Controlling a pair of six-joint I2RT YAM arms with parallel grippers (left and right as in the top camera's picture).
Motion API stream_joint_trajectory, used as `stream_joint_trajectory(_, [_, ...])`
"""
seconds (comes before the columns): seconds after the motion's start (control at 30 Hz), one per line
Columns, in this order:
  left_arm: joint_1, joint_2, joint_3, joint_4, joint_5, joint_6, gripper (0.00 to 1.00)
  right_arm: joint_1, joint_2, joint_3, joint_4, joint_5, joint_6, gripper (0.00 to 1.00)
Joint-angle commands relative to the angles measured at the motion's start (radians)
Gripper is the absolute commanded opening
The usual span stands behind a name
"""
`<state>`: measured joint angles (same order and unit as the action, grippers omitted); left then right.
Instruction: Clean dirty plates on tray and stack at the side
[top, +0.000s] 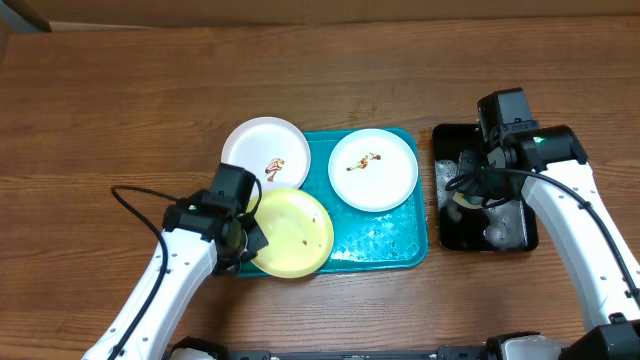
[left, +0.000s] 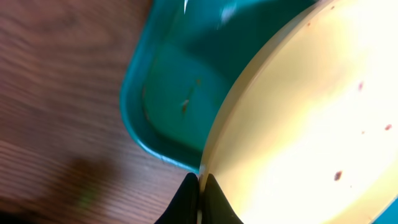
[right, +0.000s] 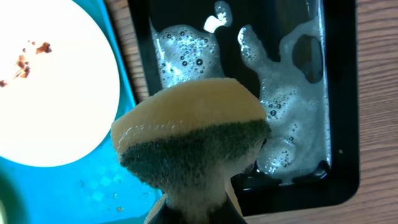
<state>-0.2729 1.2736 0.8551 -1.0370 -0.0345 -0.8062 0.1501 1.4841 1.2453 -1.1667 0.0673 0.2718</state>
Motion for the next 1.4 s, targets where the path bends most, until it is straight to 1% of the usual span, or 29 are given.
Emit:
stream_joint_trajectory(0.0, [-0.04, -0.031, 0.062, 0.0, -0.151, 0.038, 0.04, -0.006, 0.001, 0.017, 0.006, -0.021, -0.018, 0.04])
stream_joint_trajectory(0.13, [-0.097, -0.032, 0.072, 0.021, -0.223, 0.036, 0.04, -0.006, 0.001, 0.017, 0.006, -0.021, -0.018, 0.04])
stream_joint_trajectory(0.27, [-0.151, -0.032, 0.072, 0.03, -0.293, -0.014, 0.04, -0.006, 0.001, 0.017, 0.005, -0.02, -0.018, 0.04])
stream_joint_trajectory(0.37, [-0.176, -0.032, 0.072, 0.059, -0.286, -0.013, 0.04, -0.006, 0.001, 0.017, 0.005, -0.02, -0.018, 0.04])
stream_joint_trajectory(0.53, [-0.182, -0.032, 0.072, 0.063, -0.267, -0.013, 0.04, -0.006, 0.001, 0.017, -0.002, -0.049, -0.021, 0.04])
stream_joint_trajectory(0.57, [-0.182, -0.032, 0.072, 0.065, -0.254, -0.012, 0.04, -0.006, 0.001, 0.017, -0.001, -0.084, -0.04, 0.04])
stream_joint_trajectory(0.63, [-0.182, -0.032, 0.072, 0.074, -0.216, -0.001, 0.04, -0.005, 0.001, 0.017, 0.01, -0.232, -0.106, 0.04])
stream_joint_trajectory(0.67, [-0.182, -0.032, 0.072, 0.08, -0.192, -0.002, 0.04, -0.005, 0.001, 0.017, 0.02, -0.356, -0.141, 0.04])
stream_joint_trajectory(0.77, [-0.182, -0.032, 0.072, 0.093, -0.143, -0.001, 0.04, -0.004, 0.001, 0.017, 0.047, -0.562, -0.177, 0.04])
stream_joint_trajectory(0.83, [-0.182, -0.032, 0.072, 0.097, -0.116, -0.002, 0.04, 0.003, 0.001, 0.017, 0.067, -0.642, -0.177, 0.04])
stream_joint_trajectory(0.93, [-0.182, -0.032, 0.072, 0.095, -0.094, -0.002, 0.04, 0.037, 0.001, 0.016, 0.097, -0.684, -0.175, 0.04])
stream_joint_trajectory(1.03, [-0.182, -0.029, 0.066, 0.09, -0.064, -0.002, 0.04, 0.097, 0.002, -0.006, 0.12, -0.683, -0.175, 0.04])
stream_joint_trajectory(1.1, [-0.186, -0.02, 0.06, 0.075, -0.076, -0.002, 0.04, 0.145, 0.002, -0.035, 0.148, -0.682, -0.17, 0.04])
stream_joint_trajectory(1.37, [-0.186, 0.08, 0.049, 0.05, -0.068, -0.002, 0.04, 0.326, 0.043, -0.191, 0.356, -0.679, -0.114, 0.04])
